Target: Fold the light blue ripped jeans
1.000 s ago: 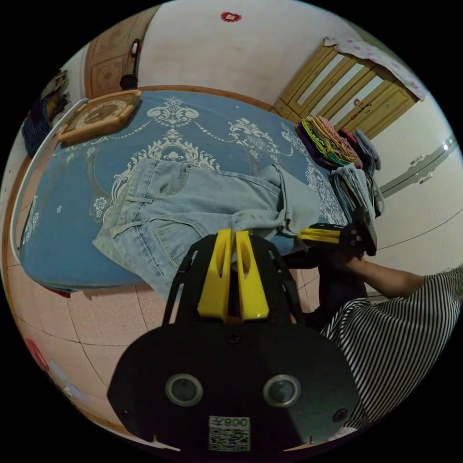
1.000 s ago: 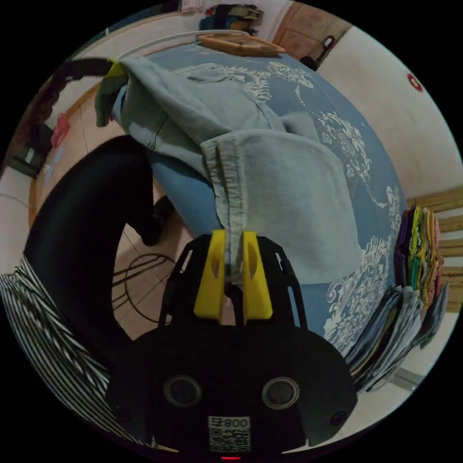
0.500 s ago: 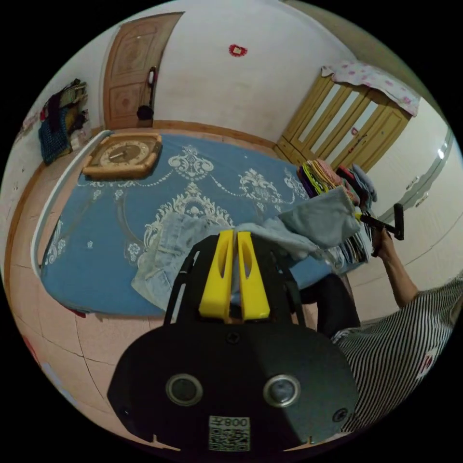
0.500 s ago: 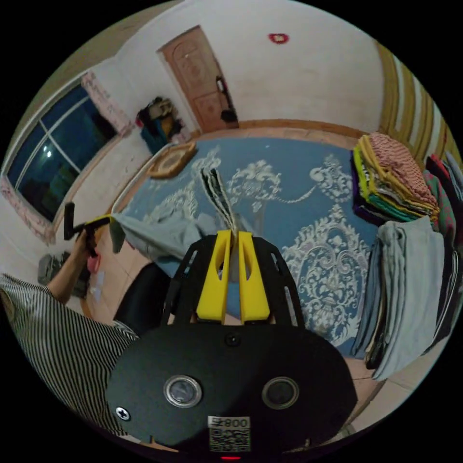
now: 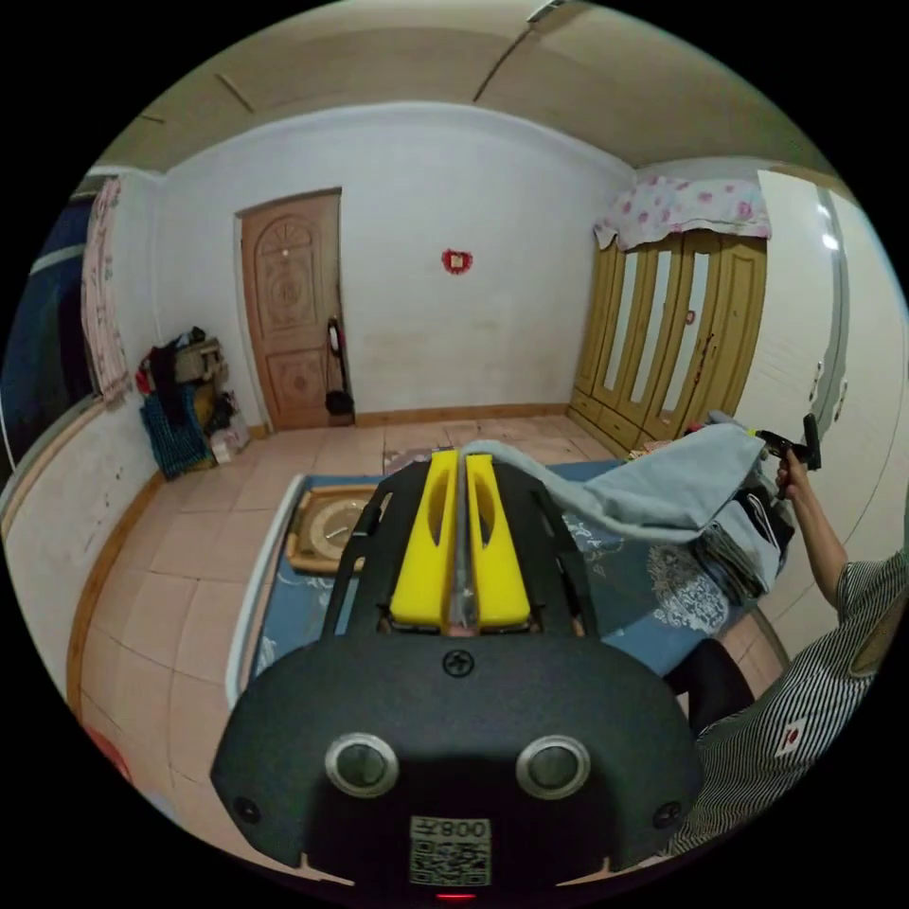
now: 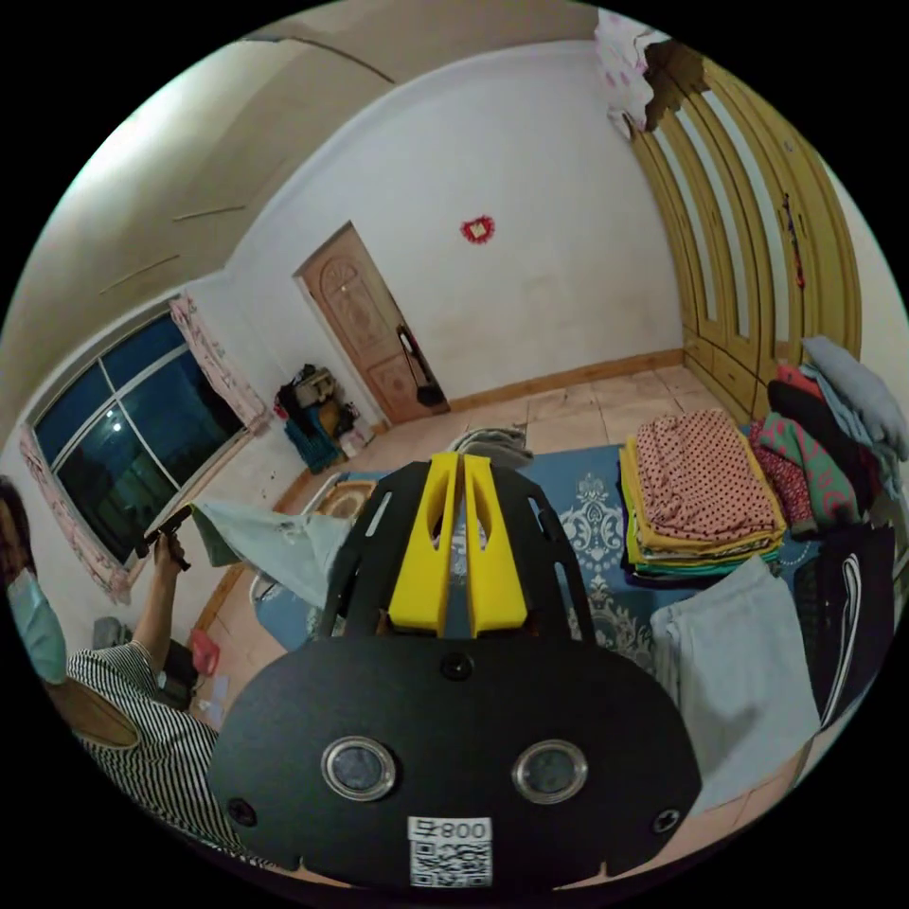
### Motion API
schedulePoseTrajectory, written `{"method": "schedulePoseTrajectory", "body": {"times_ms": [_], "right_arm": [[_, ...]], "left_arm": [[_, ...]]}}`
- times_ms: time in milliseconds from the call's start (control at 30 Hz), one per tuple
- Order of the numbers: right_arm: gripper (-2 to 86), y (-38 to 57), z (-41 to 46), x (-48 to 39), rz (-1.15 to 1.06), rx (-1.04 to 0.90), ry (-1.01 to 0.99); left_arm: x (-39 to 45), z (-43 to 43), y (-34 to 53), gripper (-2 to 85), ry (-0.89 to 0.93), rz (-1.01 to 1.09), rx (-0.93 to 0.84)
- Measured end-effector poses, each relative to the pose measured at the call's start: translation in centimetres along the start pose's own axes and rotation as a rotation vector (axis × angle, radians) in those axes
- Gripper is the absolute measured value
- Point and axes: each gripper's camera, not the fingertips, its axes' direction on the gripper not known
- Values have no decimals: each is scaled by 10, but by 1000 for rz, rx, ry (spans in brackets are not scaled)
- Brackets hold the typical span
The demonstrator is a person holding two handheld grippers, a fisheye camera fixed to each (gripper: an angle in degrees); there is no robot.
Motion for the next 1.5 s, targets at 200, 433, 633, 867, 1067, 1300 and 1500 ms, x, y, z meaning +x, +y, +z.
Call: {"method": "schedulePoseTrajectory", "body": {"times_ms": [200,433,633,867,1067,1300,1500], "right_arm": [[5,30,-54,49,113,-123,50],[2,126,-42,164,548,-515,237],[6,126,-71,151,507,-516,112],[44,112,-79,132,417,-648,187],[68,101,-97,129,416,-719,242],[70,94,-143,147,629,-603,261],[73,89,-172,153,773,-516,219]], "left_arm": [[-35,28,57,11,-18,-48,-162],[-84,150,222,11,93,-489,-632],[-88,196,197,50,222,-439,-537],[-29,353,141,91,474,-171,-657],[2,468,121,103,522,-137,-784],[-3,548,106,117,471,-219,-817],[9,613,112,135,472,-228,-949]]}}
